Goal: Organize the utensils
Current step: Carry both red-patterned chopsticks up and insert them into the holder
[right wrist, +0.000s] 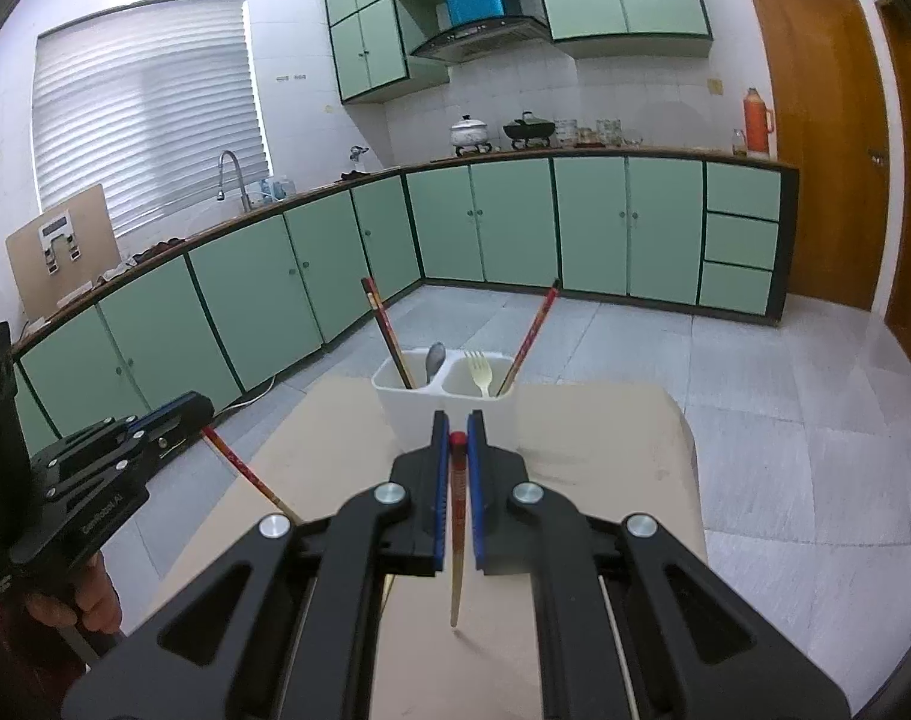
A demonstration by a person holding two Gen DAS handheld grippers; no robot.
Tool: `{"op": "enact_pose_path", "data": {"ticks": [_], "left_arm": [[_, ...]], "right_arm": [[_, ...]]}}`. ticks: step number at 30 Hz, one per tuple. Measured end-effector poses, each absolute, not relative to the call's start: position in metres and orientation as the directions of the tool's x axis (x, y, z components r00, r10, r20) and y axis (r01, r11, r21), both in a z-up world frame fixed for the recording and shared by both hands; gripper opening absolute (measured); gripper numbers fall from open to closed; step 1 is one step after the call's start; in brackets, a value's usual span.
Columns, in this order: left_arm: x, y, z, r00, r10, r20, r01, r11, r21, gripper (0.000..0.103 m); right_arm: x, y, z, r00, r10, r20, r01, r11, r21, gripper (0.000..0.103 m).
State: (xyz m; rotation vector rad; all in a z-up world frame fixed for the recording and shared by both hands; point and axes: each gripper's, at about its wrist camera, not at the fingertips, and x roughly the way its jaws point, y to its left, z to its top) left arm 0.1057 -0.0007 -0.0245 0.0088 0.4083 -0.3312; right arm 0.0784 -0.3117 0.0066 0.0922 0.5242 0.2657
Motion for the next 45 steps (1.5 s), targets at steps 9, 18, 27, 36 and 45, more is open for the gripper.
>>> {"op": "enact_pose_path", "data": {"ticks": [9,18,27,36,45], "left_arm": [[0.112,-0.002,-0.005,0.876,-0.326,-0.355,0.329,0.943,-0.054,0.005],[0.132,-0.005,0.023,0.892,-0.338,-0.300,0.340,0.939,-0.047,0.005],[0.179,-0.008,0.066,0.919,-0.329,-0.218,0.329,0.944,-0.041,0.005],[0.237,-0.019,0.083,0.940,-0.295,-0.173,0.295,0.955,-0.025,0.005],[0.285,-0.035,0.039,0.931,-0.263,-0.255,0.269,0.963,-0.009,0.005]], "right_arm": [[0.091,-0.308,0.029,0.837,0.303,-0.456,-0.267,0.953,0.143,0.005],[0.120,-0.311,0.066,0.858,0.314,-0.407,-0.289,0.949,0.124,0.005],[0.172,-0.309,0.102,0.884,0.297,-0.361,-0.285,0.954,0.087,0.005],[0.236,-0.309,0.106,0.900,0.253,-0.355,-0.245,0.967,0.069,0.005],[0.279,-0.303,0.058,0.873,0.233,-0.428,-0.226,0.972,0.069,0.005]]}}
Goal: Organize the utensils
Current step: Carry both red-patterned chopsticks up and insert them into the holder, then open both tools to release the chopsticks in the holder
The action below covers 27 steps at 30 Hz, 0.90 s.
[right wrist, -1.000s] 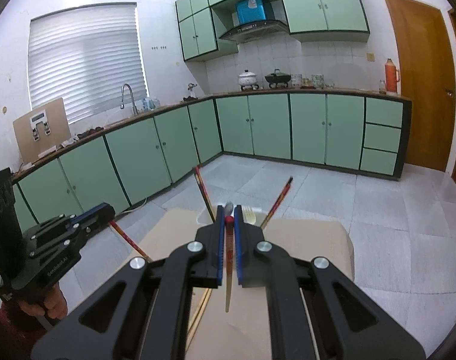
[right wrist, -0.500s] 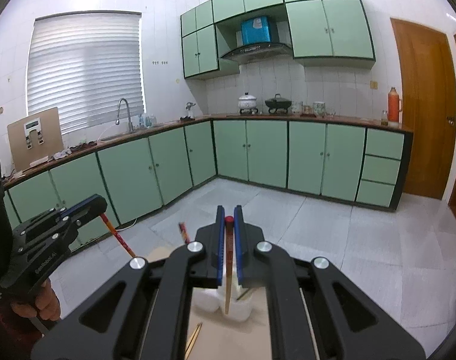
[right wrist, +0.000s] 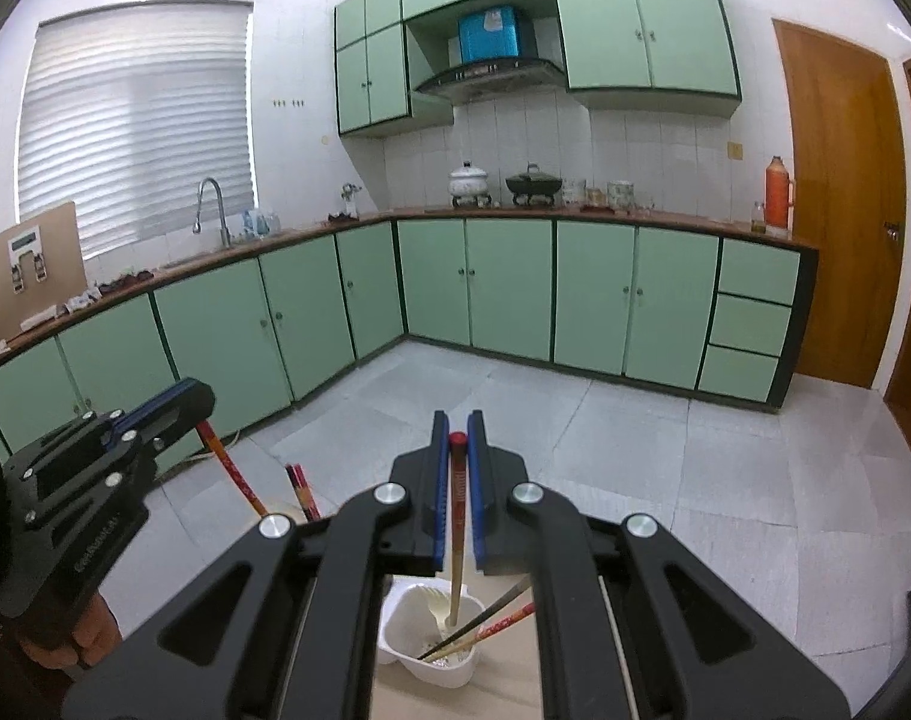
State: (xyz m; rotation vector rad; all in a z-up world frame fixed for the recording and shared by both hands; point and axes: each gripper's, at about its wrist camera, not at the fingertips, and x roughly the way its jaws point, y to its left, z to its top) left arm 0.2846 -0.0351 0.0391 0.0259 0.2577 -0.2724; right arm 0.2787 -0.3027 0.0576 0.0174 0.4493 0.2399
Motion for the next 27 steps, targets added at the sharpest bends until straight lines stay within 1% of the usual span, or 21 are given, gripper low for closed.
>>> {"op": "enact_pose_path", "data": {"ticks": [5,8,9,10,11,12,13,15,16,18,19,20,21,23,25,27], "left_arm": [[0.305,-0.034,0.007,0.905,-0.248,-0.345,0.256,0.966,-0.022,0.006],[0.310,-0.031,-0.008,0.891,-0.242,-0.384,0.252,0.967,-0.024,0.006],[0.310,-0.029,-0.014,0.887,-0.241,-0.394,0.251,0.968,-0.027,0.008],[0.309,-0.027,-0.018,0.884,-0.240,-0.402,0.250,0.968,-0.029,0.013],[0.307,-0.025,-0.021,0.883,-0.238,-0.405,0.247,0.969,-0.030,0.019],[0.305,-0.023,-0.022,0.883,-0.239,-0.404,0.246,0.969,-0.033,0.023],[0.302,-0.020,-0.024,0.884,-0.241,-0.401,0.247,0.968,-0.038,0.027],[0.293,-0.013,-0.026,0.886,-0.243,-0.394,0.245,0.968,-0.046,0.032],[0.288,-0.010,-0.026,0.889,-0.241,-0.390,0.241,0.969,-0.050,0.037],[0.279,-0.003,-0.026,0.892,-0.242,-0.381,0.238,0.969,-0.060,0.043],[0.273,0.000,-0.026,0.894,-0.242,-0.377,0.235,0.970,-0.065,0.047],[0.264,0.004,-0.027,0.898,-0.240,-0.369,0.231,0.970,-0.070,0.052],[0.258,0.007,-0.028,0.901,-0.237,-0.364,0.227,0.971,-0.071,0.054],[0.241,0.012,-0.030,0.907,-0.230,-0.352,0.220,0.973,-0.069,0.061],[0.227,0.016,-0.033,0.910,-0.229,-0.347,0.220,0.973,-0.066,0.065],[0.212,0.019,-0.039,0.911,-0.223,-0.347,0.220,0.974,-0.051,0.068]], "right_arm": [[0.287,-0.297,0.026,0.840,0.243,-0.485,-0.235,0.969,0.079,0.006],[0.285,-0.295,0.014,0.827,0.253,-0.502,-0.241,0.966,0.091,0.010],[0.284,-0.295,0.010,0.823,0.252,-0.508,-0.240,0.967,0.090,0.010],[0.282,-0.296,0.007,0.823,0.248,-0.511,-0.237,0.967,0.089,0.010],[0.280,-0.297,0.005,0.824,0.245,-0.511,-0.233,0.968,0.090,0.013],[0.275,-0.299,0.004,0.832,0.236,-0.502,-0.221,0.971,0.090,0.021],[0.269,-0.299,0.005,0.842,0.228,-0.489,-0.213,0.973,0.087,0.024],[0.253,-0.300,0.008,0.871,0.198,-0.449,-0.193,0.979,0.058,0.040],[0.247,-0.303,0.010,0.882,0.183,-0.434,-0.182,0.982,0.044,0.044],[0.229,-0.306,0.012,0.909,0.143,-0.391,-0.148,0.989,0.017,0.060],[0.220,-0.308,0.012,0.919,0.126,-0.373,-0.131,0.991,0.012,0.064],[0.207,-0.310,0.013,0.931,0.109,-0.347,-0.113,0.994,0.009,0.071],[0.200,-0.312,0.011,0.937,0.100,-0.334,-0.103,0.995,0.009,0.076],[0.183,-0.316,0.007,0.945,0.085,-0.317,-0.085,0.996,0.014,0.082],[0.165,-0.317,-0.001,0.946,0.084,-0.313,-0.082,0.996,0.019,0.085],[0.151,-0.319,-0.009,0.943,0.082,-0.323,-0.077,0.997,0.030,0.090]]}}
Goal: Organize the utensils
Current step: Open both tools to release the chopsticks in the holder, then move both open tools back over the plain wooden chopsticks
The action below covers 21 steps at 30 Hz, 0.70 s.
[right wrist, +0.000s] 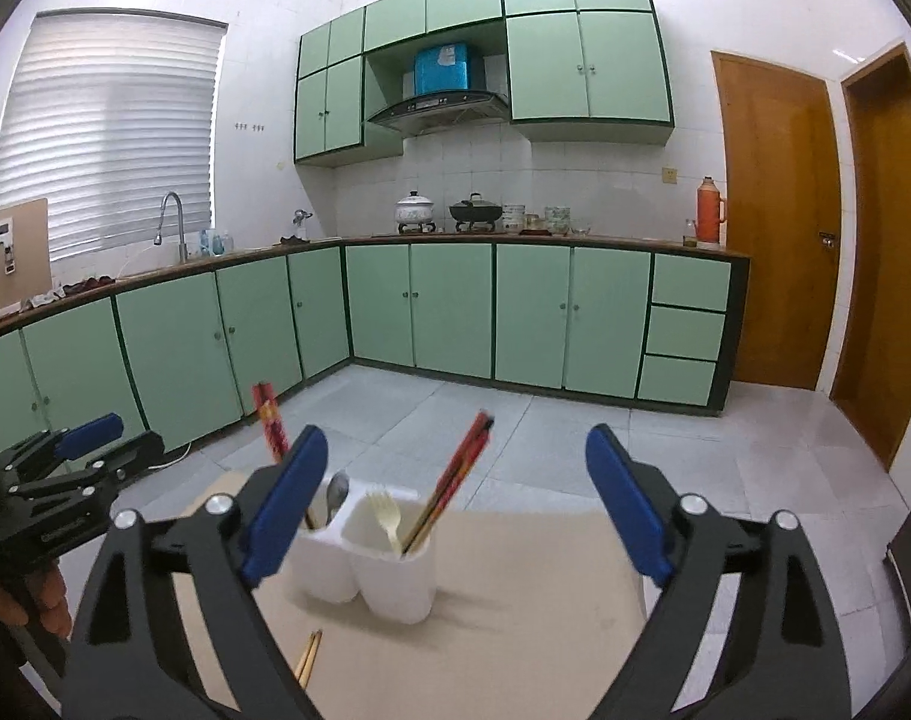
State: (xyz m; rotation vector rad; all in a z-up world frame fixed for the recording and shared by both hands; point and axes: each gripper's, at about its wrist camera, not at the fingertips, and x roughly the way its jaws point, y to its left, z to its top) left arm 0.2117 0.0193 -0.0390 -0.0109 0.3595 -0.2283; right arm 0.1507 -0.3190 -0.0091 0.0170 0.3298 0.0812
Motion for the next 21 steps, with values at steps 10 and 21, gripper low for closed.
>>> {"op": "enact_pose_path", "data": {"ticks": [10,21], "left_arm": [[0.146,0.032,-0.078,0.878,-0.220,-0.426,0.217,0.975,-0.055,0.087],[0.105,0.040,-0.144,0.827,-0.180,-0.532,0.197,0.980,-0.026,0.087]], "right_arm": [[0.105,-0.308,-0.054,0.897,0.103,-0.430,-0.080,0.994,0.071,0.098],[0.066,-0.286,-0.127,0.821,0.113,-0.560,-0.072,0.993,0.094,0.098]]}}
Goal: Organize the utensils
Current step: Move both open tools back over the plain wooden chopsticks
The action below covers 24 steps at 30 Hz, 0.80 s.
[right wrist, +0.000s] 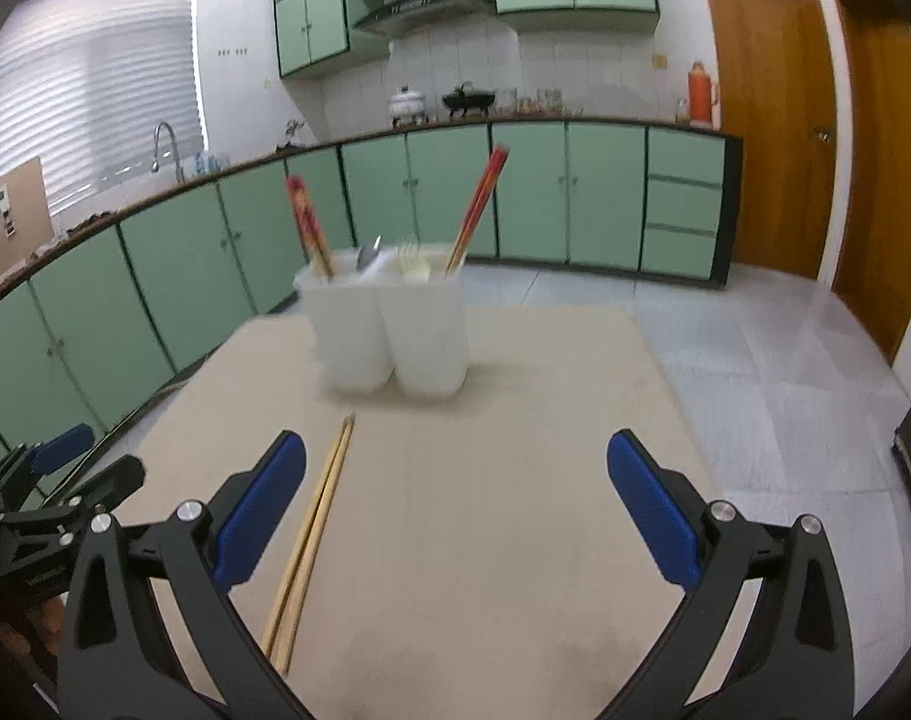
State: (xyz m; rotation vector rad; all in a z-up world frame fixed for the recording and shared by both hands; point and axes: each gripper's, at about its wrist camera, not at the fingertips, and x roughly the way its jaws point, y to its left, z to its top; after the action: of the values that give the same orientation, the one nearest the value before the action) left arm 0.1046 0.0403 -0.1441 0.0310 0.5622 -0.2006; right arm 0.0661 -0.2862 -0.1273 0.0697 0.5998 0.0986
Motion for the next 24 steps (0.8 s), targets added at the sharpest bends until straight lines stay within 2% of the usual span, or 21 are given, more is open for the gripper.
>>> {"op": "enact_pose_path", "data": {"ticks": [6,13,15,19,24], "left_arm": [[0.084,0.046,-0.175,0.802,-0.155,-0.577,0.188,0.982,-0.002,0.087],[0.070,0.058,-0.190,0.787,-0.136,-0.602,0.154,0.988,-0.021,0.087],[0.068,0.058,-0.192,0.787,-0.132,-0.602,0.156,0.988,-0.013,0.087],[0.064,0.061,-0.193,0.786,-0.123,-0.606,0.155,0.988,0.000,0.087],[0.060,0.065,-0.197,0.785,-0.103,-0.611,0.149,0.988,0.025,0.087]], "right_arm": [[0.046,-0.273,-0.155,0.790,0.121,-0.602,-0.104,0.993,0.063,0.098],[0.027,-0.244,-0.173,0.790,0.127,-0.600,-0.134,0.990,0.034,0.095],[0.025,-0.234,-0.179,0.780,0.139,-0.611,-0.145,0.989,0.039,0.077],[0.022,-0.220,-0.190,0.755,0.151,-0.638,-0.151,0.987,0.056,0.071],[0.022,-0.207,-0.197,0.738,0.153,-0.657,-0.161,0.986,0.049,0.057]]}}
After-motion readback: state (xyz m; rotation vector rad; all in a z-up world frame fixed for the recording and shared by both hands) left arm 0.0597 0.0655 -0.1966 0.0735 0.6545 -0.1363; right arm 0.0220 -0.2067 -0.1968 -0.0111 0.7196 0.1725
